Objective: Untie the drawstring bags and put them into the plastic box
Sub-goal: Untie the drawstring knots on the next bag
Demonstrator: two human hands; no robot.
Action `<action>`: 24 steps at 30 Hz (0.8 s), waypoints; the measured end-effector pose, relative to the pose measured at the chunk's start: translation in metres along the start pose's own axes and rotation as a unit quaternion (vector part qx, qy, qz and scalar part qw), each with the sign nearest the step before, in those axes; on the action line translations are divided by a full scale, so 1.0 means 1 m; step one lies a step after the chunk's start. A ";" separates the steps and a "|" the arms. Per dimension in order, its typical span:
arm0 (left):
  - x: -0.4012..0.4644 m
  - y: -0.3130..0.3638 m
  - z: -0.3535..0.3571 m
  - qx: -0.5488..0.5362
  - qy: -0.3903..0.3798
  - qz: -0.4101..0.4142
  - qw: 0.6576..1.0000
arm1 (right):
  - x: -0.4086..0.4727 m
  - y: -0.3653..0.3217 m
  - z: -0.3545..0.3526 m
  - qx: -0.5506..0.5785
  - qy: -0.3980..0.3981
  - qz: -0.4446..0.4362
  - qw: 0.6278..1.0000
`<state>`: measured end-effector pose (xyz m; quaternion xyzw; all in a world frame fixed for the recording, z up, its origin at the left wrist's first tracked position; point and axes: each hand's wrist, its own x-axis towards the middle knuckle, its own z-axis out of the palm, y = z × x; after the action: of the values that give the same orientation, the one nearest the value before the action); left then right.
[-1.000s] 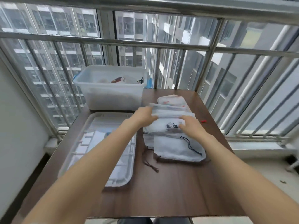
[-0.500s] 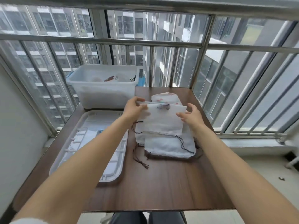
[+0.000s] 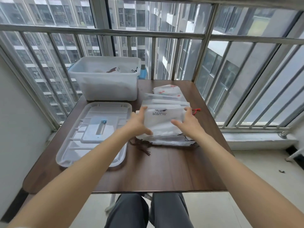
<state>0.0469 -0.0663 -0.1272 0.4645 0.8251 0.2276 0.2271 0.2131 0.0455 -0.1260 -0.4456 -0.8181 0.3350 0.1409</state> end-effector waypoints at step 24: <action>-0.067 0.001 -0.021 -0.159 0.161 0.070 0.972 | -0.056 -0.005 -0.032 0.175 -0.012 -0.004 0.984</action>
<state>0.0665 -0.1276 -0.0987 0.4365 0.7693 0.4431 0.1461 0.2586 0.0112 -0.0957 -0.4070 -0.7500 0.4780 0.2081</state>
